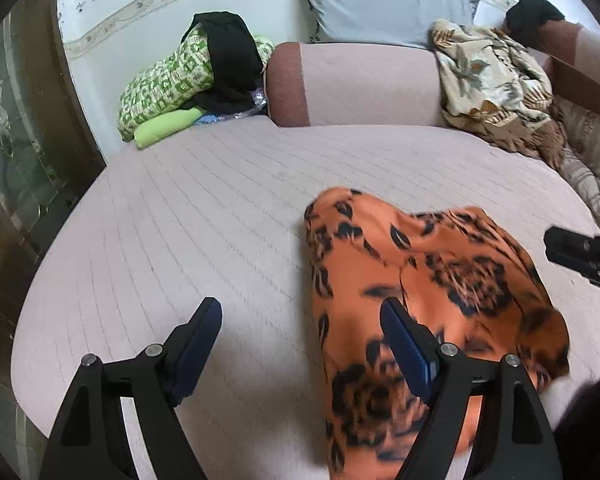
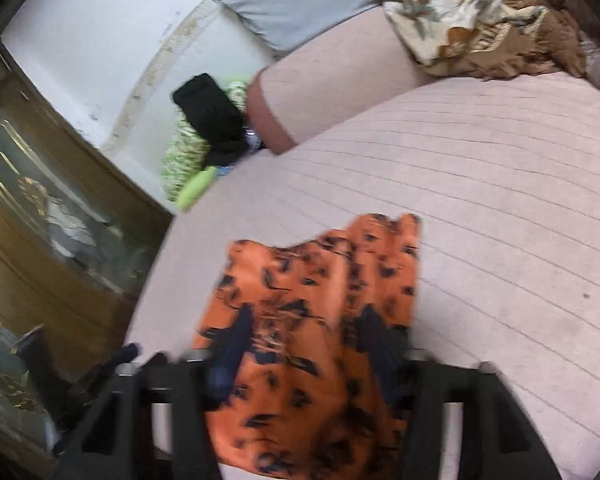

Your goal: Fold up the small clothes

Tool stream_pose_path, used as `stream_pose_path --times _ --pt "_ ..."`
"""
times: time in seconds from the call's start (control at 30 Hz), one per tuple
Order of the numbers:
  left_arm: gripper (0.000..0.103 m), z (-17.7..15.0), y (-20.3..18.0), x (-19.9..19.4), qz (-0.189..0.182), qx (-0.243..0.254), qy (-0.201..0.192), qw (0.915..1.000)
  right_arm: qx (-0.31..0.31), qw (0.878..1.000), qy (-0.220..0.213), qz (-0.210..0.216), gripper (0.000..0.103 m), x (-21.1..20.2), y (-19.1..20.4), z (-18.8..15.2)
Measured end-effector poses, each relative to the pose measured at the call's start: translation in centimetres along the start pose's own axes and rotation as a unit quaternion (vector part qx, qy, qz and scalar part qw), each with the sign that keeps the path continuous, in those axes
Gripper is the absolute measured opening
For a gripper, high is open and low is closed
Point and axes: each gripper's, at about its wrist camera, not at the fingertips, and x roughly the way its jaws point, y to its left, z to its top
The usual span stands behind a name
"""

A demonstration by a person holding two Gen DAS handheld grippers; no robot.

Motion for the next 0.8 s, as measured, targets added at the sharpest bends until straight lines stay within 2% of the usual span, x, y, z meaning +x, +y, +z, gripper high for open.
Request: stream_pose_path --times 0.13,0.2,0.23,0.27,0.3,0.47,0.53,0.67,0.7,0.73,0.8 --pt "0.082 1.1 -1.8 2.7 0.006 0.002 0.02 0.9998 -0.014 1.0 0.019 -0.008 0.033 2.8 1.8 0.7" --pt "0.082 0.6 -3.0 5.3 0.019 0.008 0.059 0.9981 0.01 0.998 0.064 -0.017 0.033 5.4 0.9 0.3" --pt "0.082 0.1 -3.4 6.4 0.024 0.015 0.073 0.9969 0.025 0.995 0.091 -0.046 0.031 7.3 -0.2 -0.3" --pt "0.083 -0.4 -3.8 7.3 0.025 0.021 0.083 0.996 0.025 0.993 0.096 -0.061 0.026 8.2 -0.9 -0.7" --pt "0.085 -0.9 -4.0 7.8 0.031 0.021 0.083 0.9959 0.016 0.996 0.078 -0.047 0.024 8.3 -1.3 -1.1" --pt "0.085 -0.1 -3.5 4.6 0.03 0.013 0.058 0.9978 -0.001 0.995 0.087 -0.047 0.027 5.4 -0.1 -0.3" --pt "0.085 0.2 -3.2 1.5 0.044 0.004 0.02 0.9988 -0.027 0.996 0.068 -0.06 0.028 2.8 0.8 -0.2" --pt "0.094 1.2 -2.8 -4.3 0.069 -0.006 -0.041 0.9968 -0.089 0.992 0.017 -0.091 0.03 -2.7 3.2 -0.6" --pt "0.094 1.4 -2.6 -6.1 0.078 -0.011 -0.057 0.9953 -0.098 0.991 0.005 -0.096 0.036 -4.0 3.7 -0.7" --pt "0.094 1.6 -2.5 -7.2 0.081 -0.014 -0.068 0.9943 -0.107 0.989 -0.007 -0.102 0.05 -5.5 4.1 -0.8" --pt "0.094 2.1 -2.1 -10.0 0.082 -0.021 -0.095 0.9919 -0.119 0.986 -0.041 -0.111 0.071 -8.1 5.1 -1.1"
